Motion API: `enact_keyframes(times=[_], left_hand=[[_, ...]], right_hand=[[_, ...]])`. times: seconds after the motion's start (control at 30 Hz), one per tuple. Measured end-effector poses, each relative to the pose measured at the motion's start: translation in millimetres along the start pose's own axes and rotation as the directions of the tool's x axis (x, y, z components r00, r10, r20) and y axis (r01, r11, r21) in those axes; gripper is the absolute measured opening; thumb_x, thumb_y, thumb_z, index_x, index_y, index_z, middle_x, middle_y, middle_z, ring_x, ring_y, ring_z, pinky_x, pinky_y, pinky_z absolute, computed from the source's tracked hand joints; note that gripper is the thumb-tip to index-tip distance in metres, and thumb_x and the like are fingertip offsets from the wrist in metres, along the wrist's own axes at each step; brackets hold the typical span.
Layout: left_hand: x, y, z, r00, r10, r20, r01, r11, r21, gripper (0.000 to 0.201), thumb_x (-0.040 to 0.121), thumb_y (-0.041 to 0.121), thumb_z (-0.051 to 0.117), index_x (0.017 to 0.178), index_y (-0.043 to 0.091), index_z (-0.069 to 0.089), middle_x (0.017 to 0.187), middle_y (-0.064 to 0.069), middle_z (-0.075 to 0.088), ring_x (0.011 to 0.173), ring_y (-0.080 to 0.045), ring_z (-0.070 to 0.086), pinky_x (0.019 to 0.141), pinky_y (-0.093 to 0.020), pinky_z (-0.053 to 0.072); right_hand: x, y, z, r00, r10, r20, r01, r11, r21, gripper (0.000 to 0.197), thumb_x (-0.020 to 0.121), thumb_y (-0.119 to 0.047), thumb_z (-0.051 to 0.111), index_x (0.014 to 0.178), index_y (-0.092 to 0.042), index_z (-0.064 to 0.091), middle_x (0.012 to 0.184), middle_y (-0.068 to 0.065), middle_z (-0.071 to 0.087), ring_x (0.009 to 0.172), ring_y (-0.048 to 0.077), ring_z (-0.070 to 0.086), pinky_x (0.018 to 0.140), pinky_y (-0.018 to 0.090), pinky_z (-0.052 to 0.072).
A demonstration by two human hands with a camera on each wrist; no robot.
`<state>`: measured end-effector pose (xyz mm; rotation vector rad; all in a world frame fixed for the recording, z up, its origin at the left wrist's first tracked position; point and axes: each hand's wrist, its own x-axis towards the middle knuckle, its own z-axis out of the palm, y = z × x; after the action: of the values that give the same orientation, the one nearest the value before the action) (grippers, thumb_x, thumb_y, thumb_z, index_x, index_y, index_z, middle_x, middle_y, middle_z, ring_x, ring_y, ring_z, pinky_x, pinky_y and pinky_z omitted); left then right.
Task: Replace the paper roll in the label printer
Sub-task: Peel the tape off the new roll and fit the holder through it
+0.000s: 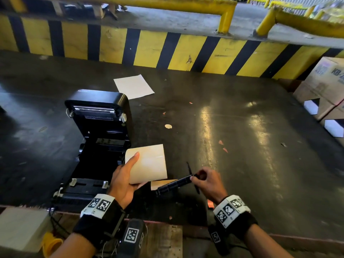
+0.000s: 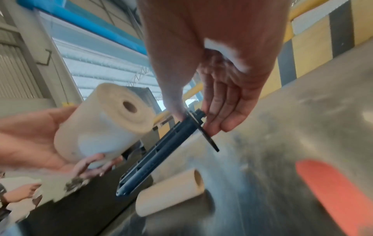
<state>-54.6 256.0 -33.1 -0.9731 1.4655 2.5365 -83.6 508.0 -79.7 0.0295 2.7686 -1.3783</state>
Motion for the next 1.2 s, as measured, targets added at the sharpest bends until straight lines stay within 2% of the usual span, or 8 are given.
enact_keyframes(times=[0.13, 0.23, 0.3, 0.47, 0.73, 0.93, 1.03, 1.2], left_hand=[[0, 5, 4, 1.000, 0.030, 0.008, -0.030, 0.999, -0.021, 0.072, 0.062, 0.040, 0.076, 0.126, 0.023, 0.048, 0.126, -0.011, 0.056, 0.114, -0.034, 0.053, 0.091, -0.058, 0.048], [-1, 7, 8, 0.999, 0.028, 0.031, -0.027, 0.999, -0.031, 0.059, 0.072, 0.037, 0.072, 0.124, 0.025, 0.048, 0.127, -0.011, 0.055, 0.114, -0.034, 0.052, 0.090, -0.058, 0.048], [-2, 9, 12, 0.998, 0.019, 0.060, -0.018, 1.000, -0.024, 0.047, 0.075, 0.037, 0.070, 0.117, 0.026, 0.051, 0.124, -0.011, 0.056, 0.113, -0.033, 0.053, 0.090, -0.057, 0.049], [-7, 11, 21, 0.993, 0.022, 0.112, -0.019, 1.000, -0.024, 0.045, 0.077, 0.036, 0.068, 0.118, 0.027, 0.050, 0.120, -0.011, 0.057, 0.110, -0.033, 0.054, 0.086, -0.054, 0.051], [-1, 11, 26, 0.995, 0.054, 0.081, -0.062, 0.992, 0.108, 0.093, 0.043, 0.045, 0.081, 0.127, 0.023, 0.046, 0.122, -0.013, 0.059, 0.108, -0.033, 0.057, 0.080, -0.054, 0.054], [0, 11, 32, 0.991, 0.001, 0.137, -0.011, 0.997, 0.072, 0.103, 0.032, 0.049, 0.086, 0.125, 0.023, 0.049, 0.121, -0.015, 0.061, 0.108, -0.035, 0.058, 0.079, -0.054, 0.055], [1, 13, 37, 0.988, 0.005, 0.154, -0.014, 0.998, 0.061, 0.098, 0.034, 0.048, 0.085, 0.123, 0.023, 0.051, 0.119, -0.015, 0.063, 0.107, -0.035, 0.059, 0.081, -0.055, 0.054], [2, 17, 49, 0.986, 0.026, 0.163, -0.037, 0.997, 0.065, 0.093, 0.039, 0.046, 0.082, 0.123, 0.021, 0.051, 0.117, -0.015, 0.063, 0.104, -0.034, 0.060, 0.071, -0.048, 0.056]], right_hand=[[9, -14, -39, 0.980, 0.010, -0.200, 0.021, 0.988, 0.151, 0.012, 0.076, -0.016, 0.074, 0.077, -0.008, 0.065, 0.066, 0.003, 0.065, 0.059, 0.015, 0.060, 0.053, 0.015, 0.049], [18, -17, -52, 0.964, 0.043, -0.261, 0.029, 0.964, 0.264, 0.012, 0.076, -0.018, 0.073, 0.076, -0.009, 0.064, 0.072, 0.010, 0.069, 0.067, 0.026, 0.065, 0.065, 0.040, 0.056], [19, -20, -53, 0.967, 0.047, -0.250, 0.030, 0.955, 0.295, 0.013, 0.077, -0.019, 0.073, 0.078, -0.009, 0.064, 0.077, 0.015, 0.069, 0.071, 0.030, 0.066, 0.067, 0.044, 0.056], [14, -24, -53, 0.970, 0.027, -0.242, 0.058, 0.939, 0.340, 0.014, 0.078, -0.021, 0.071, 0.082, -0.010, 0.063, 0.083, 0.017, 0.068, 0.075, 0.029, 0.066, 0.067, 0.039, 0.058], [11, -52, -68, 0.896, -0.296, -0.331, 0.351, 0.929, 0.120, 0.016, 0.081, -0.012, 0.069, 0.092, -0.019, 0.061, 0.082, -0.011, 0.064, 0.077, -0.001, 0.063, 0.067, 0.011, 0.051], [18, -44, -67, 0.912, -0.184, -0.367, 0.281, 0.932, 0.229, 0.012, 0.079, -0.017, 0.072, 0.087, -0.021, 0.064, 0.077, 0.002, 0.068, 0.068, 0.017, 0.066, 0.065, 0.040, 0.058], [14, -46, -54, 0.920, -0.146, -0.364, 0.248, 0.936, 0.251, 0.010, 0.077, -0.019, 0.074, 0.082, -0.018, 0.065, 0.073, 0.003, 0.067, 0.066, 0.019, 0.065, 0.065, 0.042, 0.058], [6, -66, -33, 0.950, -0.218, -0.224, 0.276, 0.922, 0.273, 0.016, 0.075, -0.018, 0.076, 0.087, -0.016, 0.066, 0.079, -0.003, 0.068, 0.073, 0.007, 0.065, 0.066, 0.016, 0.053]])
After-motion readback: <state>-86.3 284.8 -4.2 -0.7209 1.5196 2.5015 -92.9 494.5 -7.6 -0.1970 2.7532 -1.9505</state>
